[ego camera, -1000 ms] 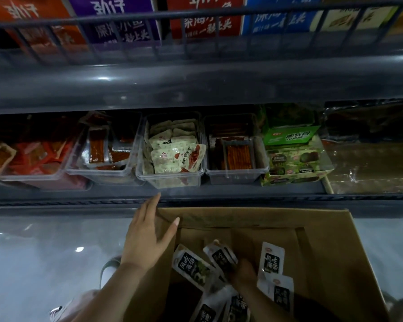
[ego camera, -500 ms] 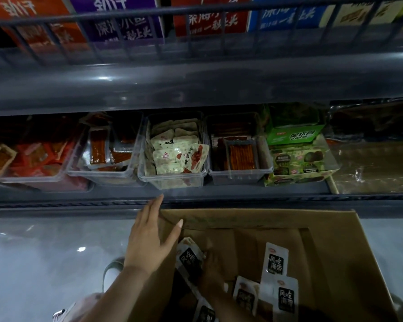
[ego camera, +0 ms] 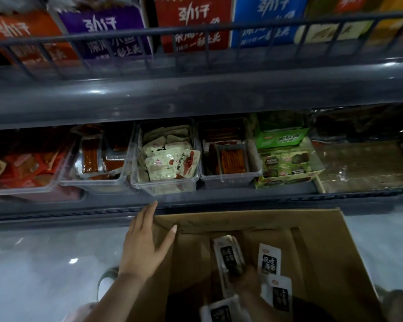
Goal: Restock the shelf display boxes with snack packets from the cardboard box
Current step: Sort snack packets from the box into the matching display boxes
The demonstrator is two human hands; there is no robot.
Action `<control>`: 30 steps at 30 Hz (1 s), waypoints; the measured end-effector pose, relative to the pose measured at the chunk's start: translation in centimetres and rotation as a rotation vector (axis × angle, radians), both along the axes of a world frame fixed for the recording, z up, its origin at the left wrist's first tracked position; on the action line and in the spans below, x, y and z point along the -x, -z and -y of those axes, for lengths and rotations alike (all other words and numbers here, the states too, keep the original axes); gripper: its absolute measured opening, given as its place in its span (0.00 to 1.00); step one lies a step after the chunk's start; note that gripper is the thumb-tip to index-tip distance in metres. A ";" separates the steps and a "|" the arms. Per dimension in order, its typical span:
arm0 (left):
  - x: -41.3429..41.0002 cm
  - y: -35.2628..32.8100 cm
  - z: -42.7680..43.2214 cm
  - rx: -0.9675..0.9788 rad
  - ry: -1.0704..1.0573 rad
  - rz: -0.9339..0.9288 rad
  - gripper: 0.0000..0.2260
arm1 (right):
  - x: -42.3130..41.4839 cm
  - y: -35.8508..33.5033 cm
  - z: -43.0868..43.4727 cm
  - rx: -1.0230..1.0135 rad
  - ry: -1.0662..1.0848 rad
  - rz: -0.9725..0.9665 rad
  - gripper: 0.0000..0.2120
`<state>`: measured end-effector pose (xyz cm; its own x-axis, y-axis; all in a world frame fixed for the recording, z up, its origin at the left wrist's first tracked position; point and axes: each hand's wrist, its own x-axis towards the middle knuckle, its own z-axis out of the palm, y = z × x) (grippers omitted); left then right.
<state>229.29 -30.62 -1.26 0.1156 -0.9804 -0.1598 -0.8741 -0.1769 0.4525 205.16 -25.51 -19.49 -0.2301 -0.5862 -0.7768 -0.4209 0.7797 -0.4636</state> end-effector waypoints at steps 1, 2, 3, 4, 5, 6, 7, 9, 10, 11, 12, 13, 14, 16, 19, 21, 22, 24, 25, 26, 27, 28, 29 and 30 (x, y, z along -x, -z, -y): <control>0.0 -0.1 0.0 -0.004 0.002 0.009 0.39 | 1.6 -0.5 0.1 0.029 0.079 0.065 0.13; 0.0 -0.1 0.1 -0.010 0.006 0.020 0.39 | 3.3 -1.4 0.0 0.029 0.120 0.140 0.13; -0.1 0.0 0.0 -0.013 0.014 0.033 0.39 | 4.6 -2.6 -0.1 0.027 0.157 0.231 0.15; -0.1 0.1 0.0 -0.025 0.024 0.052 0.40 | 5.7 -4.0 0.1 0.021 0.146 0.277 0.19; -0.2 0.1 0.0 -0.037 0.032 0.075 0.41 | 6.5 -5.7 0.2 0.021 0.094 0.304 0.24; -0.3 0.0 -0.1 -0.054 0.035 0.102 0.42 | 7.1 -7.0 0.4 0.043 0.045 0.333 0.29; -0.4 0.0 -0.1 -0.059 0.044 0.128 0.43 | 7.4 -8.7 0.5 0.050 -0.013 0.359 0.27; 0.1 -0.8 -0.3 -0.051 0.077 0.188 0.47 | 7.8 -12.3 1.2 0.098 -0.072 0.381 0.13; 0.8 -1.5 -0.5 -0.053 0.098 0.209 0.48 | 7.9 -13.9 1.6 0.137 -0.072 0.375 0.09; 1.9 -2.8 -0.9 -0.048 0.119 0.212 0.48 | 7.6 -16.1 2.0 0.173 -0.060 0.376 0.07; 3.2 -3.8 -1.4 -0.050 0.115 0.178 0.45 | 7.4 -18.0 2.5 0.222 -0.052 0.385 0.05; 4.9 -5.3 -2.0 -0.063 0.105 0.102 0.41 | 7.0 -20.0 2.7 0.278 -0.051 0.413 0.04; 6.6 -7.2 -2.7 -0.127 0.062 -0.063 0.37 | 6.6 -21.9 2.9 0.320 -0.051 0.465 0.04; 9.6 -10.7 -4.0 -0.291 -0.038 -0.589 0.30 | 5.7 -25.5 2.7 0.398 -0.038 0.543 0.08; 11.7 -14.1 -5.8 -0.232 -0.154 -0.989 0.17 | 4.8 -30.6 1.3 0.553 -0.093 0.538 0.12; 11.9 -16.1 -7.0 -0.125 -0.210 -1.055 0.11 | 4.5 -33.3 0.1 0.657 -0.125 0.480 0.17; 11.8 -17.0 -7.6 -0.101 -0.222 -1.093 0.11 | 4.5 -34.4 -0.5 0.689 -0.118 0.472 0.18; 11.7 -18.7 -8.7 -0.064 -0.195 -1.150 0.12 | 4.5 -36.2 -1.9 0.701 -0.098 0.511 0.17; 11.7 -19.4 -9.3 -0.037 -0.177 -1.156 0.12 | 4.4 -37.0 -2.6 0.689 -0.084 0.557 0.15; 11.8 -20.2 -9.9 -0.005 -0.157 -1.145 0.11 | 4.3 -37.7 -3.2 0.674 -0.069 0.617 0.14; 11.8 -20.7 -10.4 0.032 -0.145 -1.120 0.09 | 4.2 -38.3 -3.9 0.659 -0.061 0.671 0.13; 11.8 -21.2 -10.9 0.069 -0.145 -1.095 0.07 | 4.1 -38.8 -4.4 0.646 -0.061 0.710 0.13; 11.8 -21.6 -11.4 0.100 -0.148 -1.082 0.07 | 3.9 -39.2 -4.8 0.642 -0.063 0.713 0.13; 11.6 -21.9 -11.6 0.119 -0.164 -1.087 0.07 | 3.9 -39.5 -5.1 0.652 -0.069 0.685 0.13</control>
<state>217.65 -18.98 20.67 0.1010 -0.9818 -0.1607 0.0302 -0.1584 0.9869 201.25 -20.39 19.98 0.2055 -0.9476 -0.2445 0.0687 0.2632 -0.9623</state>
